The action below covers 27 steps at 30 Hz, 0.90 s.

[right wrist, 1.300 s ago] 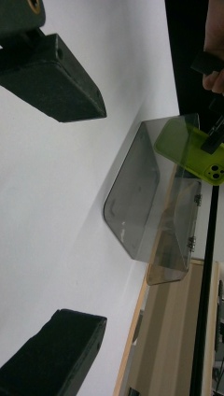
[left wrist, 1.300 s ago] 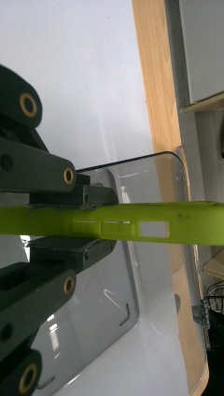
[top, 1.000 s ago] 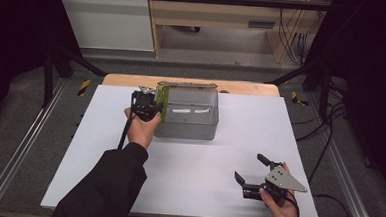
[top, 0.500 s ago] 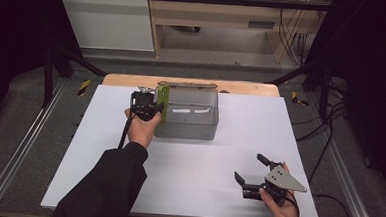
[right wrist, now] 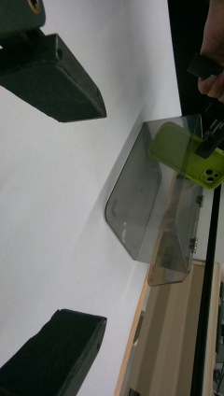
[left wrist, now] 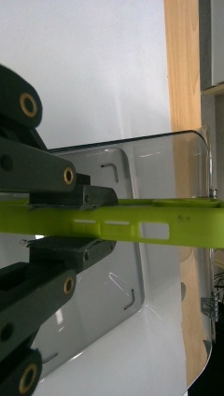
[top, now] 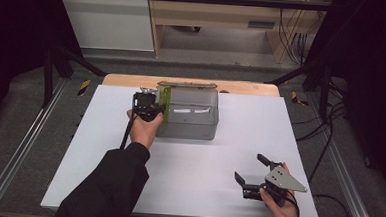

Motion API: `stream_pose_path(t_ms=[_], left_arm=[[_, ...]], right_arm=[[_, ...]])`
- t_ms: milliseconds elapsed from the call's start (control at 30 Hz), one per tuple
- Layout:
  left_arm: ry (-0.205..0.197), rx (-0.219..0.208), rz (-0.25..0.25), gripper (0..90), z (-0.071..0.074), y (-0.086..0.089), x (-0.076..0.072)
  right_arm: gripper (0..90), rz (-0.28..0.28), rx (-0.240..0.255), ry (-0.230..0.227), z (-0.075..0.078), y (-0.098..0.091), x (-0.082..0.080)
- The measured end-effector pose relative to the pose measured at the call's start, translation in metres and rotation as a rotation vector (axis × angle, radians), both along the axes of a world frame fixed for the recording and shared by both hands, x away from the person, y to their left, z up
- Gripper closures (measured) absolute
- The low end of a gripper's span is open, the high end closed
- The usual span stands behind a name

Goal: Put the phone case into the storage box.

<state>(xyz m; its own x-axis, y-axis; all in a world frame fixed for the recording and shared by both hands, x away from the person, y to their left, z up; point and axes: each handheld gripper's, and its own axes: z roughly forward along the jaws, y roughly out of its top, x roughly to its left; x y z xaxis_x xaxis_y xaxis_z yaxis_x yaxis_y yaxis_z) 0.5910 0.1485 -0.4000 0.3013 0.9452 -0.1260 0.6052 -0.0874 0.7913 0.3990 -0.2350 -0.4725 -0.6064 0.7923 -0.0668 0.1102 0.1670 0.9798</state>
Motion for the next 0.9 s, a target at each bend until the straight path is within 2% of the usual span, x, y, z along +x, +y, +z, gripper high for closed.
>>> stream_pose_path(t_ms=[300, 567, 900], left_arm=[[0.004, 0.010, 0.000, 77.4, -0.0005, 0.0003, 0.0007], [0.011, 0.020, 0.004, 77.5, 0.0000, 0.0018, 0.0016], [0.033, -0.002, 0.010, 77.5, 0.0010, 0.0051, 0.0027]], right_arm=[[3.4, -0.017, 0.003, -0.005, 0.0008, -0.0023, -0.0004], [3.2, -0.009, 0.001, -0.003, 0.0003, -0.0014, -0.0001], [3.1, -0.010, 0.005, 0.002, 0.0005, -0.0013, -0.0004]])
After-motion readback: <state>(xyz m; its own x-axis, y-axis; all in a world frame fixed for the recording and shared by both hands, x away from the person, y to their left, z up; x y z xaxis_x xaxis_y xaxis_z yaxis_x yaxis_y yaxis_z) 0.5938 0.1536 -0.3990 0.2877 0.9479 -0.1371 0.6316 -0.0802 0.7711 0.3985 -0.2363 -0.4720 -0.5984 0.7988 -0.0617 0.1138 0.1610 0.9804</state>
